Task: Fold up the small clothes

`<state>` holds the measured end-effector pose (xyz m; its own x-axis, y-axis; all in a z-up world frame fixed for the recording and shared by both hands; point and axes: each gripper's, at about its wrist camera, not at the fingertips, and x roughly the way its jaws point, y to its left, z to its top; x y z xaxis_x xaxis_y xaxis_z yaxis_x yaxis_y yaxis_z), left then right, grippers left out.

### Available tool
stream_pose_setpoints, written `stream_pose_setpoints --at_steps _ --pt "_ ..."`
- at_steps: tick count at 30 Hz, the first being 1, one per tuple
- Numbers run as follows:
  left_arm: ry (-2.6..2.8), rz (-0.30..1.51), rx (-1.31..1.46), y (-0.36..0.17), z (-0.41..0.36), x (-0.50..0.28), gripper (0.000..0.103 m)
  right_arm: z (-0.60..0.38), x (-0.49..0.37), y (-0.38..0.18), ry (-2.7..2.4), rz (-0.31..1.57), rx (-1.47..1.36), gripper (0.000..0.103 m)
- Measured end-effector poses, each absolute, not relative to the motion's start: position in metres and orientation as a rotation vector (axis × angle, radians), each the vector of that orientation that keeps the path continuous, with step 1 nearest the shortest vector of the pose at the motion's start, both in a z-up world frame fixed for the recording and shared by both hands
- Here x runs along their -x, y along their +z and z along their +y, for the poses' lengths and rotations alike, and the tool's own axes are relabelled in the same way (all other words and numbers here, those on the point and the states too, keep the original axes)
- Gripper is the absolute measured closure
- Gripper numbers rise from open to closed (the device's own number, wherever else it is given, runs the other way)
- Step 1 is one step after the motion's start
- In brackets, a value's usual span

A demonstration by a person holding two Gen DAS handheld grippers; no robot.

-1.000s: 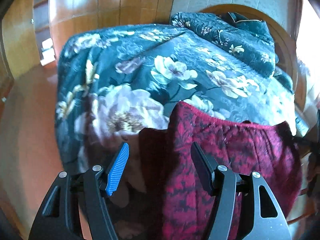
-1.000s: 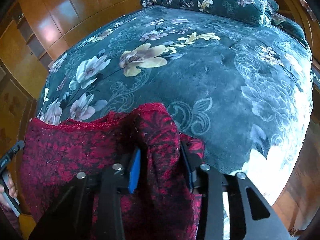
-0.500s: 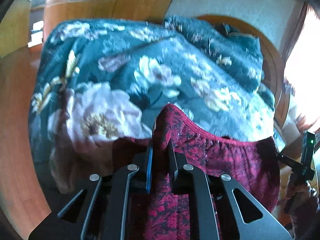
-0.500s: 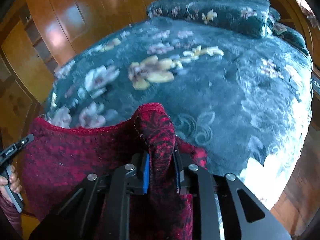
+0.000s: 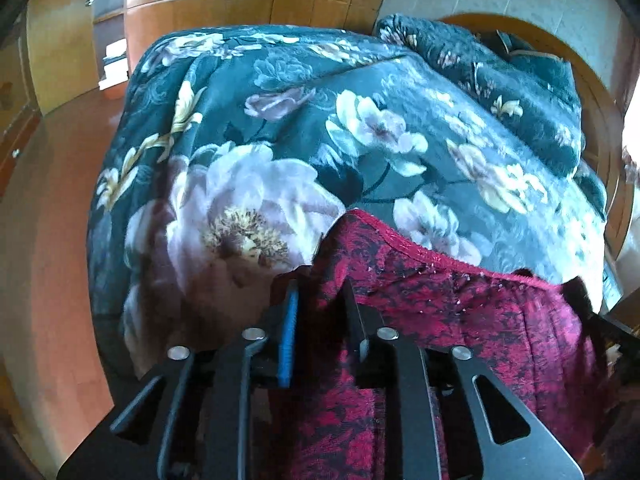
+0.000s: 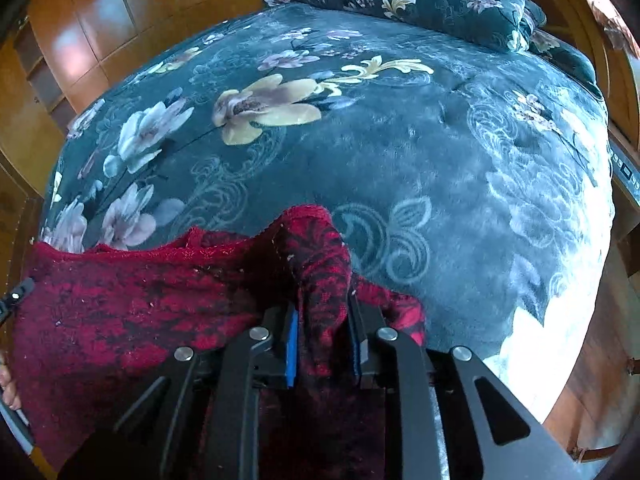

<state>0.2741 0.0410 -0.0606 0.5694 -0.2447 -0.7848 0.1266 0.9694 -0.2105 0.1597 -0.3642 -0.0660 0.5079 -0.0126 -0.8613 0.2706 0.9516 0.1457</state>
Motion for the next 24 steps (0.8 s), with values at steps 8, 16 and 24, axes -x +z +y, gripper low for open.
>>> stream_pose_setpoints --at_steps 8,16,24 --pt "-0.24 0.864 0.29 -0.034 0.111 -0.212 0.062 -0.351 -0.125 -0.02 -0.18 0.891 -0.218 0.035" --pt "-0.448 0.838 0.404 -0.047 0.161 -0.12 0.033 -0.28 -0.07 0.004 0.145 0.876 -0.235 0.02" --pt "-0.627 0.928 0.52 -0.086 0.148 -0.095 0.033 -0.223 -0.048 -0.03 0.27 1.019 -0.28 0.019"
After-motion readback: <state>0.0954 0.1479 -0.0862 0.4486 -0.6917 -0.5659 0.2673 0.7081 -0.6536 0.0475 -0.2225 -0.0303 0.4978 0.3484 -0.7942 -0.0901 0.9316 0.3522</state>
